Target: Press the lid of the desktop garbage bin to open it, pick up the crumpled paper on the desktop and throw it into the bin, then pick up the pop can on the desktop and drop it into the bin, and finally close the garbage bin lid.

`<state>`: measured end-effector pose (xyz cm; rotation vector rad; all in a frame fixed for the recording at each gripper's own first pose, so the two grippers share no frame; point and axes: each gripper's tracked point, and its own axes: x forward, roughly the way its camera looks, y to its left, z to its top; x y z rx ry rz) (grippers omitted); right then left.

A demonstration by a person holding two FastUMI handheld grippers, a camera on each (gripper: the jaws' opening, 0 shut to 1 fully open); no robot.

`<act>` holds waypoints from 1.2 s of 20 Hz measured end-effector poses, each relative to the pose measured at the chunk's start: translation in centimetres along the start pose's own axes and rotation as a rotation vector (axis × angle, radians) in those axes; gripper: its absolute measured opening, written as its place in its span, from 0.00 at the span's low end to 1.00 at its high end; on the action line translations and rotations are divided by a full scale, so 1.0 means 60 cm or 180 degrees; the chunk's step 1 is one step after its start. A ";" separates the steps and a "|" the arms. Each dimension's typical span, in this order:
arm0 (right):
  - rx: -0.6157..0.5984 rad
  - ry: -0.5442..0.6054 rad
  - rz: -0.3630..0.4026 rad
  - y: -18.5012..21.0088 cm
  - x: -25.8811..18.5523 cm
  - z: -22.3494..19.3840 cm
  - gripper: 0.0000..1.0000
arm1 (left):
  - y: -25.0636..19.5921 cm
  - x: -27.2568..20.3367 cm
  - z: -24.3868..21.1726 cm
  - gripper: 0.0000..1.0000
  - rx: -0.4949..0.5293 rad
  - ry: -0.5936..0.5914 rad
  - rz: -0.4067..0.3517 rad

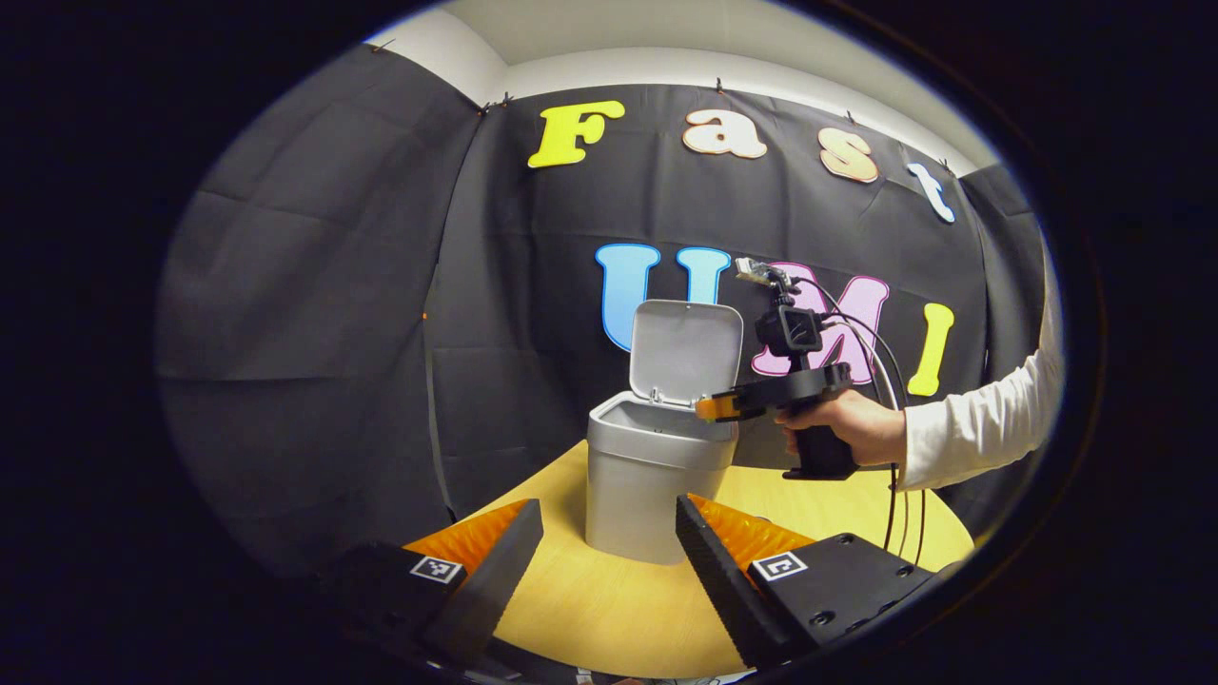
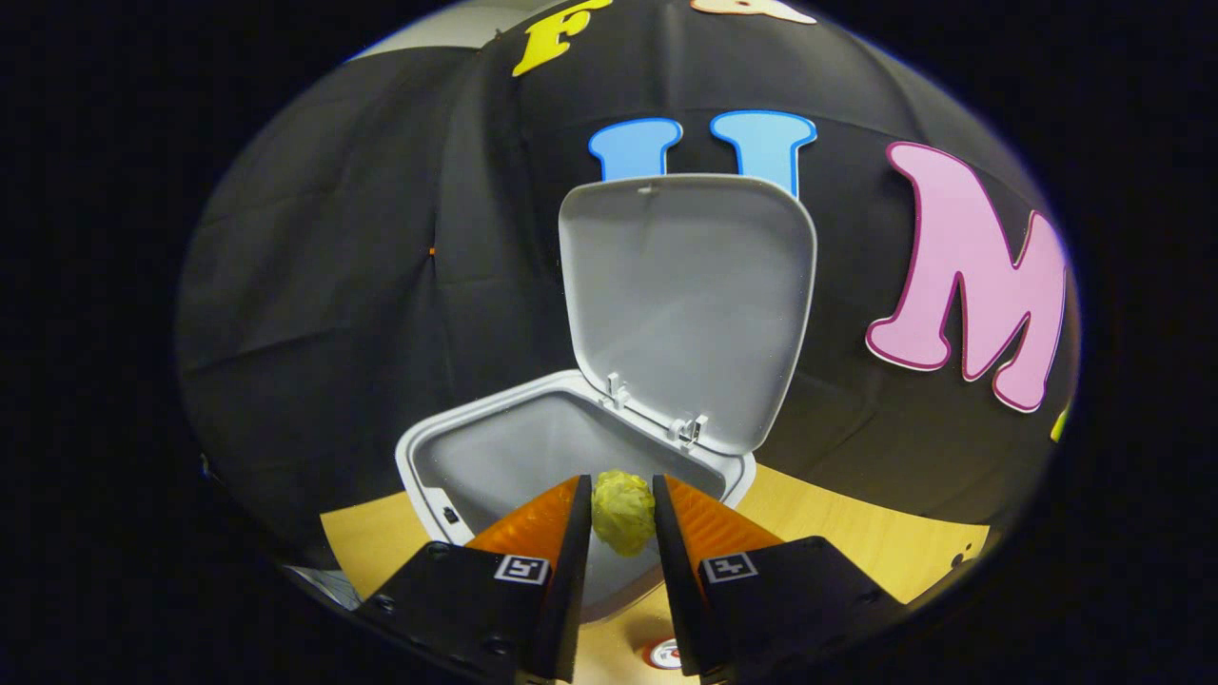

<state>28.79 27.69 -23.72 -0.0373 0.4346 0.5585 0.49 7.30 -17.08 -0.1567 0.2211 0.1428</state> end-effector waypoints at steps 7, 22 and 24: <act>0.0092 -0.0160 -0.0118 -0.038 -0.040 0.031 0.97 | -0.064 0.036 -0.028 0.95 0.0079 0.0036 -0.0291; 0.0097 -0.0690 -0.0896 -0.253 -0.351 0.109 0.97 | -0.289 0.182 -0.134 0.95 0.0286 0.0028 -0.1217; 0.0011 -0.0733 -0.1081 -0.286 -0.403 0.108 0.97 | -0.317 0.218 -0.165 0.95 0.0357 0.0086 -0.1327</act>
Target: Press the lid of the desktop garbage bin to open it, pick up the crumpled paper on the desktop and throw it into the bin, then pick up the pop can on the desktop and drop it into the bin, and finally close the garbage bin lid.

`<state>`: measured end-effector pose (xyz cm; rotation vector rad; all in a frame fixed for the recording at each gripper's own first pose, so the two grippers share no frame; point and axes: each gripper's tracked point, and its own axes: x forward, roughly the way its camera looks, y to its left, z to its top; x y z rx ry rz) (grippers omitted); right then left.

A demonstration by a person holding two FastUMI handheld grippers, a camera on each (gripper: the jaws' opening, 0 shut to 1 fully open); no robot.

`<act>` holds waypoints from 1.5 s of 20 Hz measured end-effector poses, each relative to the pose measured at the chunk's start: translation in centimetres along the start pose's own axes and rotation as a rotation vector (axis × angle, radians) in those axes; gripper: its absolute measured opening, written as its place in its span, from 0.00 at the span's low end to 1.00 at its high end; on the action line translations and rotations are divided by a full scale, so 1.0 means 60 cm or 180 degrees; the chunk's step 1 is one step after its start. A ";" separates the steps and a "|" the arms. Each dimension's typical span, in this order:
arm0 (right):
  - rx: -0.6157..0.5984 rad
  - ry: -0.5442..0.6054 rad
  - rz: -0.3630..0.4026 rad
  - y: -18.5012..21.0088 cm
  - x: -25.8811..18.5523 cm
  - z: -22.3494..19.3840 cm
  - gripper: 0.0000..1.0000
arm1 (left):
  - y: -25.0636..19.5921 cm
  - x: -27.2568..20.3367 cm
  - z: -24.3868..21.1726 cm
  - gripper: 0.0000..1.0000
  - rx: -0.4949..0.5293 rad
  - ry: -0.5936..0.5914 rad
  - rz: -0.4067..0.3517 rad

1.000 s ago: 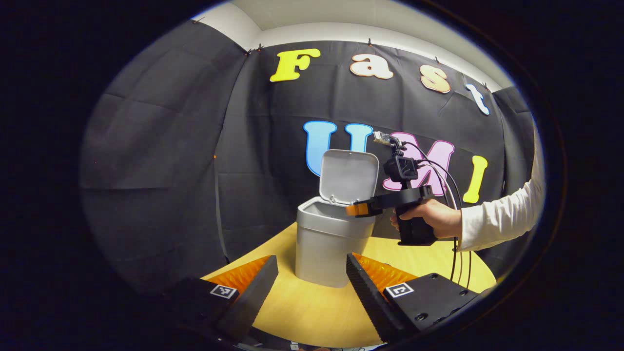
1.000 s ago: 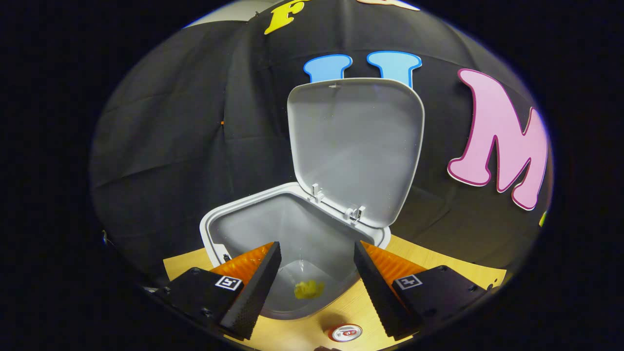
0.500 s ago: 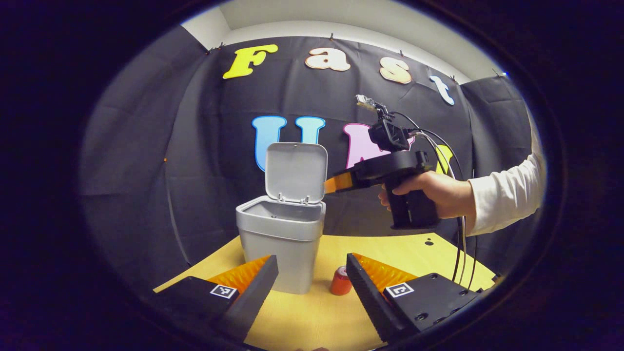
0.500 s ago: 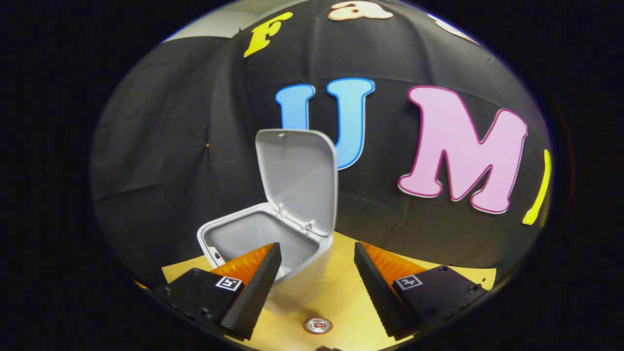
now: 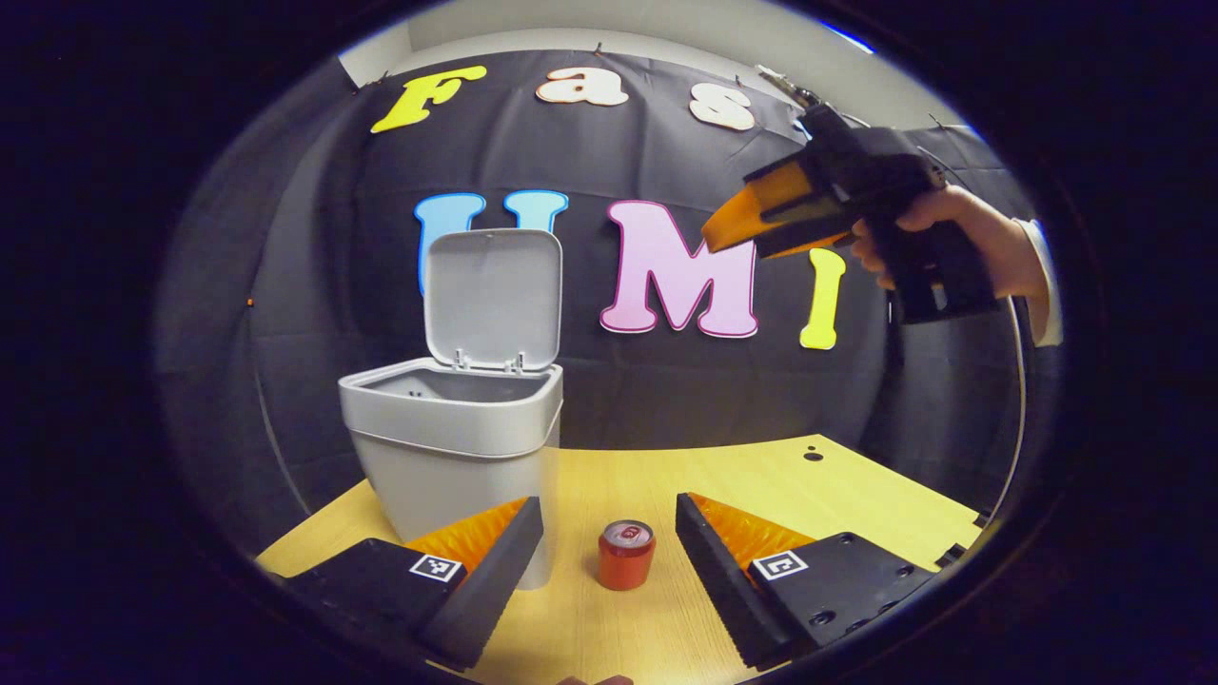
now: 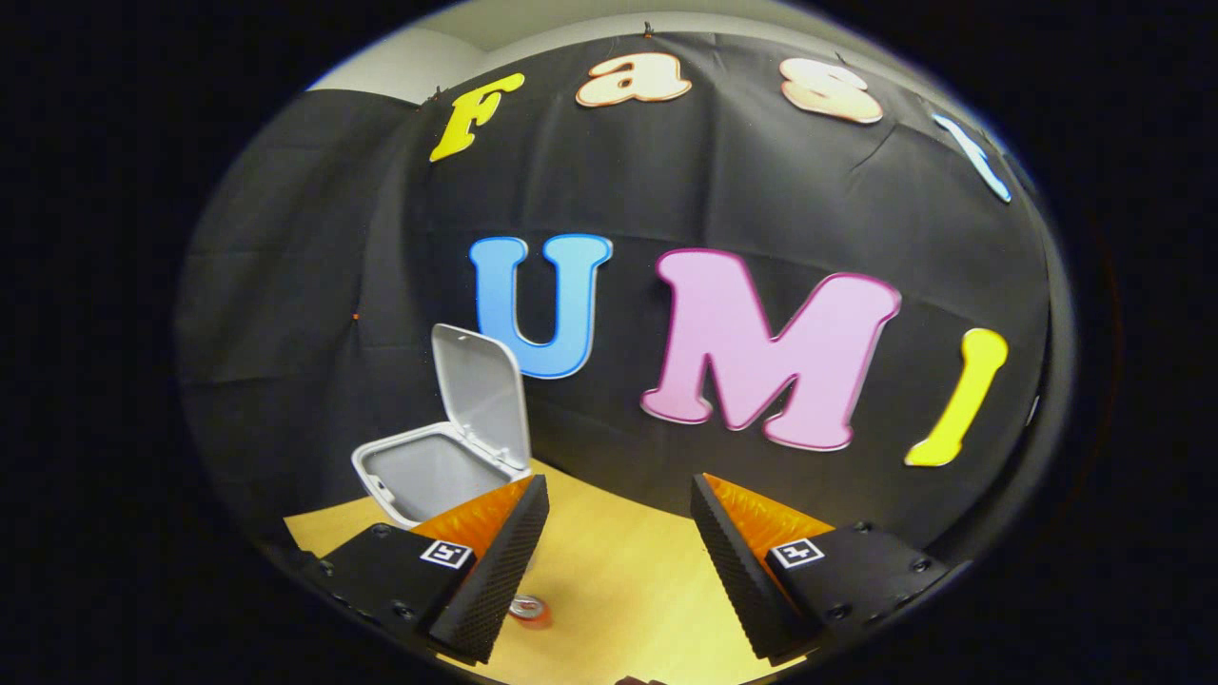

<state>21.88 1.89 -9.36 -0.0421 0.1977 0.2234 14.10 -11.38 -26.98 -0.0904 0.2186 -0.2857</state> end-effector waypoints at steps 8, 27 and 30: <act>-0.0200 0.0078 -0.0597 -0.141 -0.115 -0.012 0.97 | -0.003 0.136 -0.105 0.96 0.0097 0.0250 -0.0070; -0.0073 0.0519 -0.0568 -0.149 -0.101 -0.125 0.97 | -0.051 0.218 -0.284 0.86 0.0246 0.1100 -0.0260; 0.0112 0.0570 -0.0727 -0.153 -0.126 -0.137 0.97 | -0.066 0.179 -0.194 0.86 0.0099 0.0907 -0.0307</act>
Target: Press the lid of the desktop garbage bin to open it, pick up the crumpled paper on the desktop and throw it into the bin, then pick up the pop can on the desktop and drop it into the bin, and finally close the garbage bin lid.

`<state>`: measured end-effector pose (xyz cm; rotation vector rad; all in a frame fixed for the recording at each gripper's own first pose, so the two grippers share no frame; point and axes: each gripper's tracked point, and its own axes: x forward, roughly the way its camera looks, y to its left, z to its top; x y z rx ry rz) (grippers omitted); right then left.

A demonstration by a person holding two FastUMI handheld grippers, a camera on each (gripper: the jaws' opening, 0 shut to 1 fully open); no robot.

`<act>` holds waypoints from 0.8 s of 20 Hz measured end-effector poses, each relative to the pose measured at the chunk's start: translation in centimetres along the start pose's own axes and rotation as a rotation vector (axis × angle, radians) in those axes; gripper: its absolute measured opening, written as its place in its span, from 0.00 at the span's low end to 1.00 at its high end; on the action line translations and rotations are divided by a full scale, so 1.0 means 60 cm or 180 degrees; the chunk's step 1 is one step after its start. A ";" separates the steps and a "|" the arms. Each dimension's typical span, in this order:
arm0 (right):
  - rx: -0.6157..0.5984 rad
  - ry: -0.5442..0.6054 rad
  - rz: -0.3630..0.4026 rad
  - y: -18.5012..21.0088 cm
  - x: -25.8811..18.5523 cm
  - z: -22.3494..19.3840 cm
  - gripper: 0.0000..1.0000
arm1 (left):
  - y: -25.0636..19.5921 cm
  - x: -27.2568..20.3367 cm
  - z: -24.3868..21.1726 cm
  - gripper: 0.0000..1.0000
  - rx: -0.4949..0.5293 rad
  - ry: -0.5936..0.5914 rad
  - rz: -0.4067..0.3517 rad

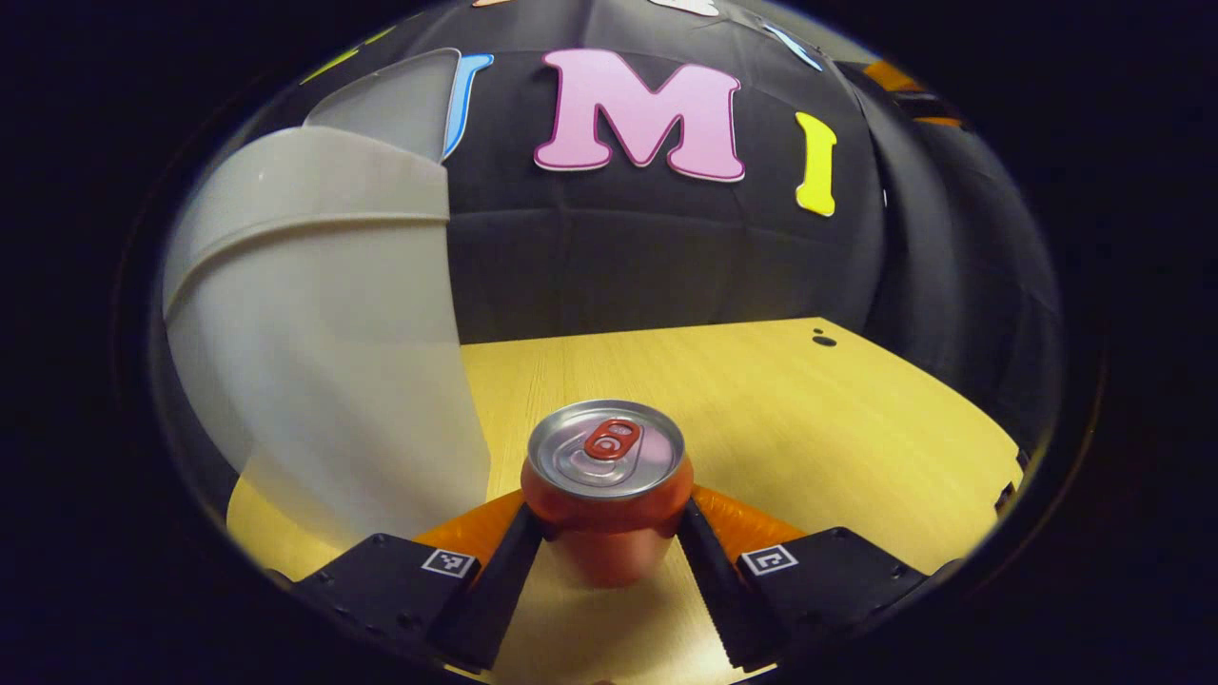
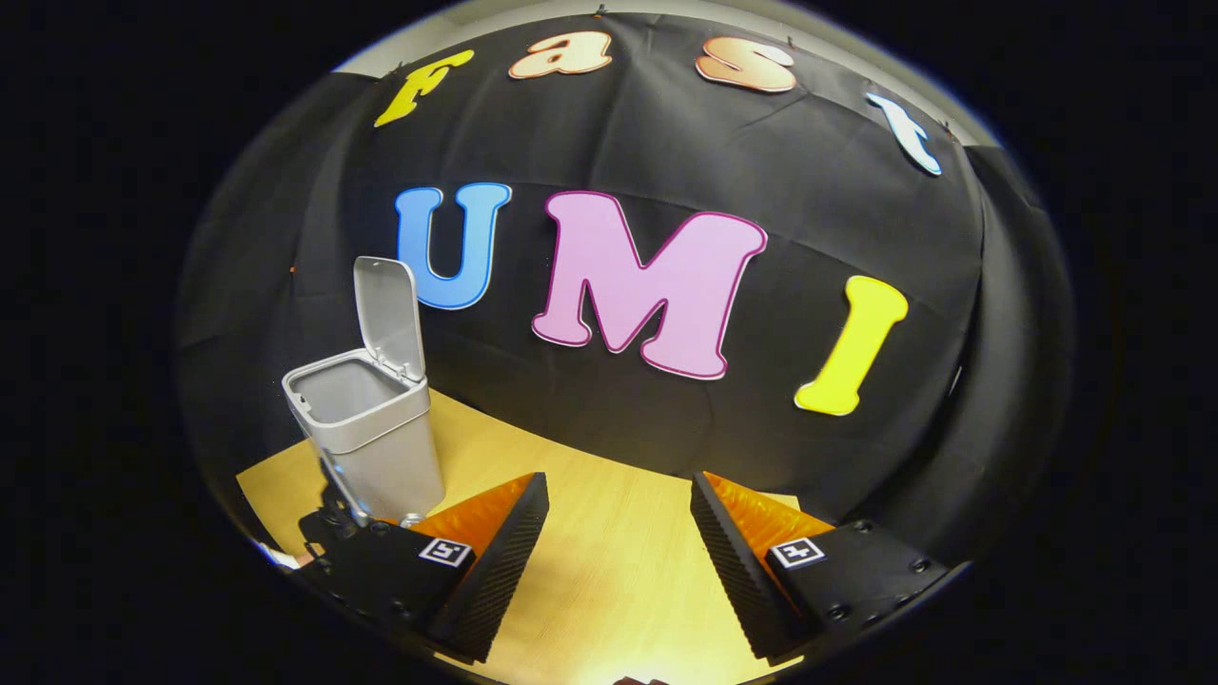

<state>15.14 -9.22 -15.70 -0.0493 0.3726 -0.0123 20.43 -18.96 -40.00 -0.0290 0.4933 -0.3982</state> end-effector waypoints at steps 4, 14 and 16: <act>0.0442 -0.0260 -0.0236 0.000 -0.087 0.025 0.97 | -0.012 -0.109 0.141 0.85 0.0020 -0.0318 -0.0178; 0.0469 -0.0503 -0.0617 0.002 -0.211 0.035 0.97 | 0.240 -0.213 0.440 0.83 0.0202 -0.0909 0.0169; 0.0389 -0.0472 -0.0707 -0.008 -0.227 0.028 0.96 | 0.297 -0.181 0.426 0.83 0.0263 -0.0775 0.0329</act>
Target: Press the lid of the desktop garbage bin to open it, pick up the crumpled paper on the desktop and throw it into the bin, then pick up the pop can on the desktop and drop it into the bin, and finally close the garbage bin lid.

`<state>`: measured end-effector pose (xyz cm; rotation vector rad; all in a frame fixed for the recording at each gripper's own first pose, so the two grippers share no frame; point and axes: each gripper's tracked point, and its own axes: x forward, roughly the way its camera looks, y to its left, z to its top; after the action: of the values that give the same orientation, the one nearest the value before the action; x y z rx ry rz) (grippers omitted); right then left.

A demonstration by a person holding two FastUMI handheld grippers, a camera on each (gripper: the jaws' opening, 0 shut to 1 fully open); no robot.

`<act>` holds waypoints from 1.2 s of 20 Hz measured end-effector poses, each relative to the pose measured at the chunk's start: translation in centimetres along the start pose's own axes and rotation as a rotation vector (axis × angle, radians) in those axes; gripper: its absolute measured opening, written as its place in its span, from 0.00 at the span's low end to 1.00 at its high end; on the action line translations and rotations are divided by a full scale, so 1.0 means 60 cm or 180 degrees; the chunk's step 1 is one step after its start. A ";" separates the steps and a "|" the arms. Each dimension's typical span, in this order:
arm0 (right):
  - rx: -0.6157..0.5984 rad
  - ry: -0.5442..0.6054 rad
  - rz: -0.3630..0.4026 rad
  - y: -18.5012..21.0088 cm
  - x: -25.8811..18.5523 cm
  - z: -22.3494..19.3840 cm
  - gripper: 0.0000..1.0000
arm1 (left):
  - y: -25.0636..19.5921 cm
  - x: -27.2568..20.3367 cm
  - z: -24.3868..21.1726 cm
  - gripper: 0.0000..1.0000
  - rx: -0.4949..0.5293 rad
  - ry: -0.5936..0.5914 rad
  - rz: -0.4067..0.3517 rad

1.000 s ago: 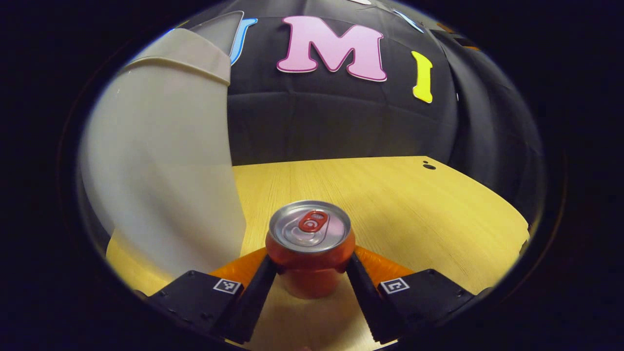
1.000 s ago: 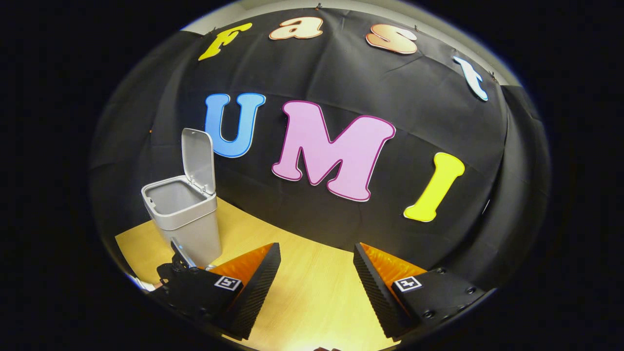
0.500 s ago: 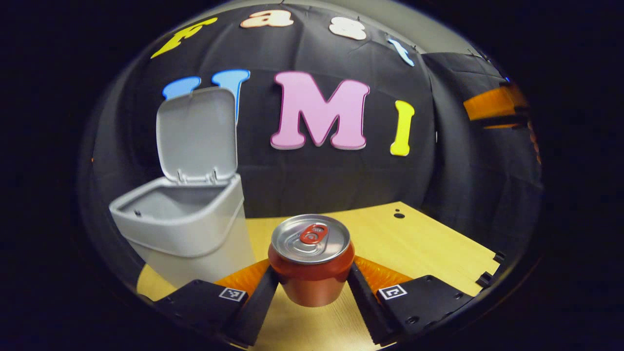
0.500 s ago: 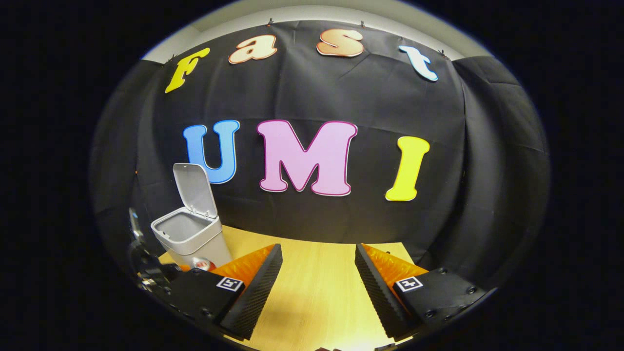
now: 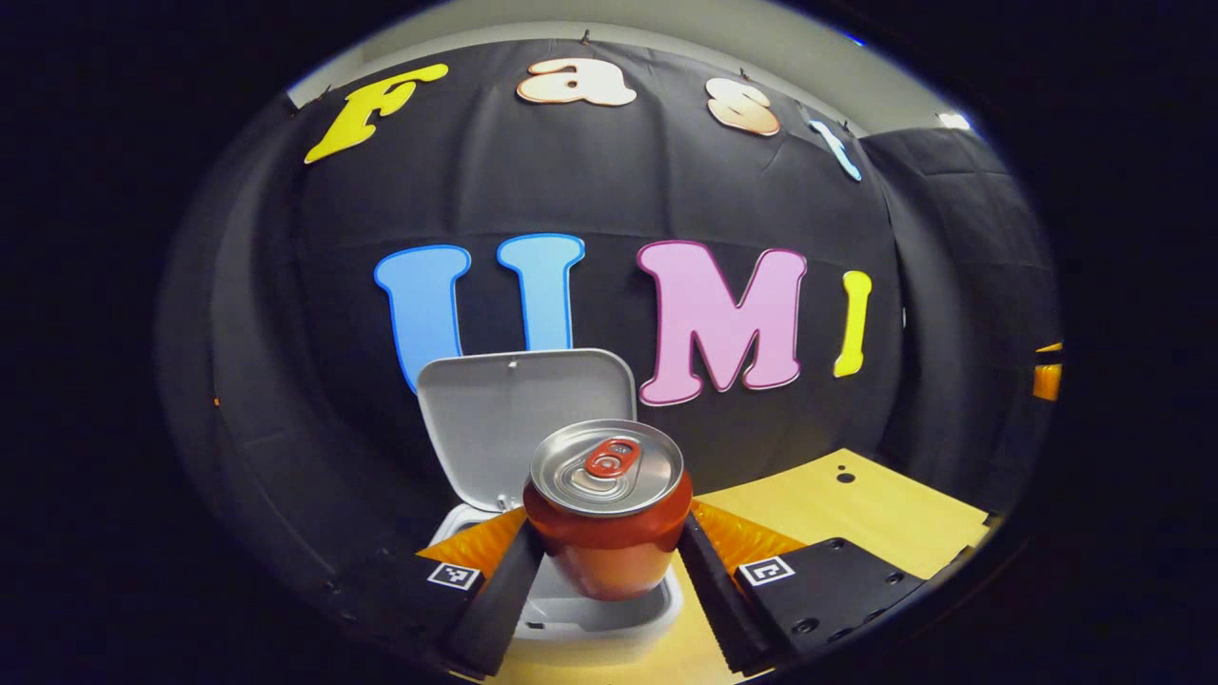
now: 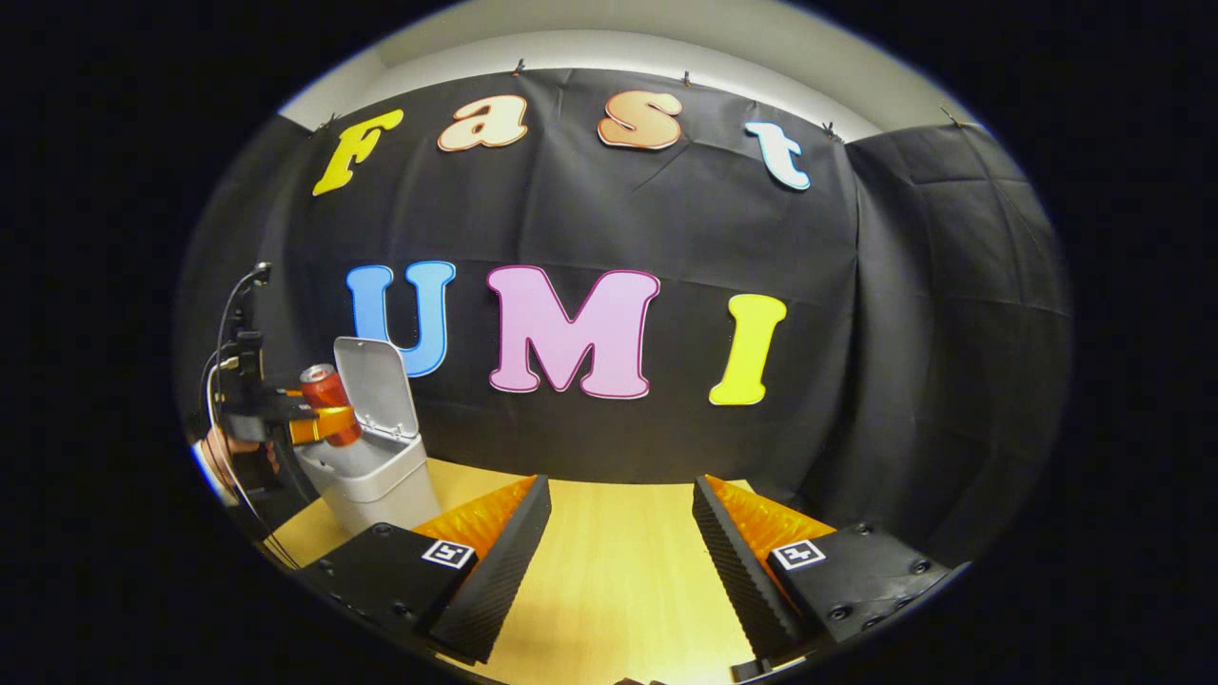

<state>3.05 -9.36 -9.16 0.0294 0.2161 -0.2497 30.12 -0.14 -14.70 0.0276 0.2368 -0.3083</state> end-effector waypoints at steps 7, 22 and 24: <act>0.0063 0.0165 -0.0224 -0.029 -0.006 -0.019 0.97 | 0.031 0.061 -0.085 0.86 -0.0072 0.0309 0.0036; 0.0106 0.0291 -0.0296 -0.055 -0.002 -0.071 0.97 | 0.080 0.053 0.217 0.94 0.0072 -0.0726 0.0020; 0.0200 0.0299 -0.0342 -0.072 -0.009 -0.079 0.97 | 0.098 0.092 0.238 0.94 -0.0118 -0.0641 0.0062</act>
<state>0.50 -13.14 -13.71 0.0920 0.3037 -0.3624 40.26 2.93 -2.15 -0.0376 0.0425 -0.2850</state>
